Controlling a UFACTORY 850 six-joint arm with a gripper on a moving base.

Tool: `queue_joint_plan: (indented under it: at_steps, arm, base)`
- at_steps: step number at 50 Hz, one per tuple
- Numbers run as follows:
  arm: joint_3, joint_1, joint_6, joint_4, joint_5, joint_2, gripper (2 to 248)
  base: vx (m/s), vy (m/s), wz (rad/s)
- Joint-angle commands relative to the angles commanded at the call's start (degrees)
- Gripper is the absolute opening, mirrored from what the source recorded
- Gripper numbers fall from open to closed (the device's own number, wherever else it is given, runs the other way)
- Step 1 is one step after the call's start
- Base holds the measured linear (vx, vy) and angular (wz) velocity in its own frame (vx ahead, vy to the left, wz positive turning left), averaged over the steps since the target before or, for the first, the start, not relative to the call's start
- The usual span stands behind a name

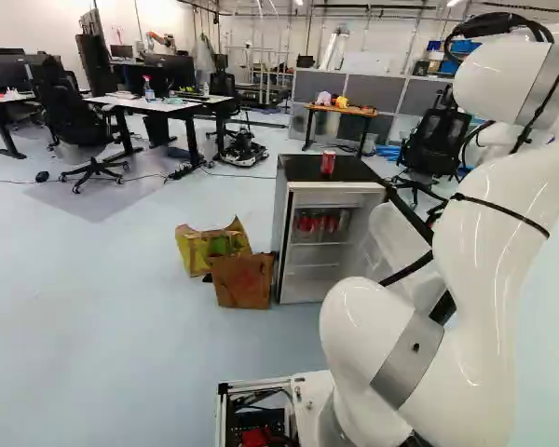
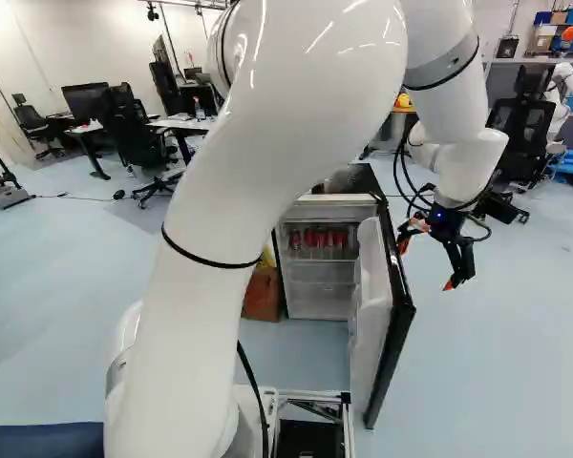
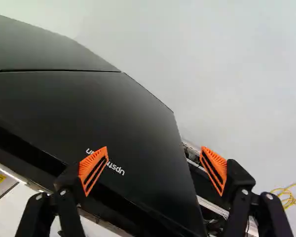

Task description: Grab a drink from the fridge

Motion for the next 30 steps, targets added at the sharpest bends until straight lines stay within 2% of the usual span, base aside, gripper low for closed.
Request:
queue_joint_plan:
  at_steps: [30]
  arm:
    - [8.1,2.8,0.0,0.0,0.0,5.3,247]
  base:
    - [0.000,0.000,0.000]
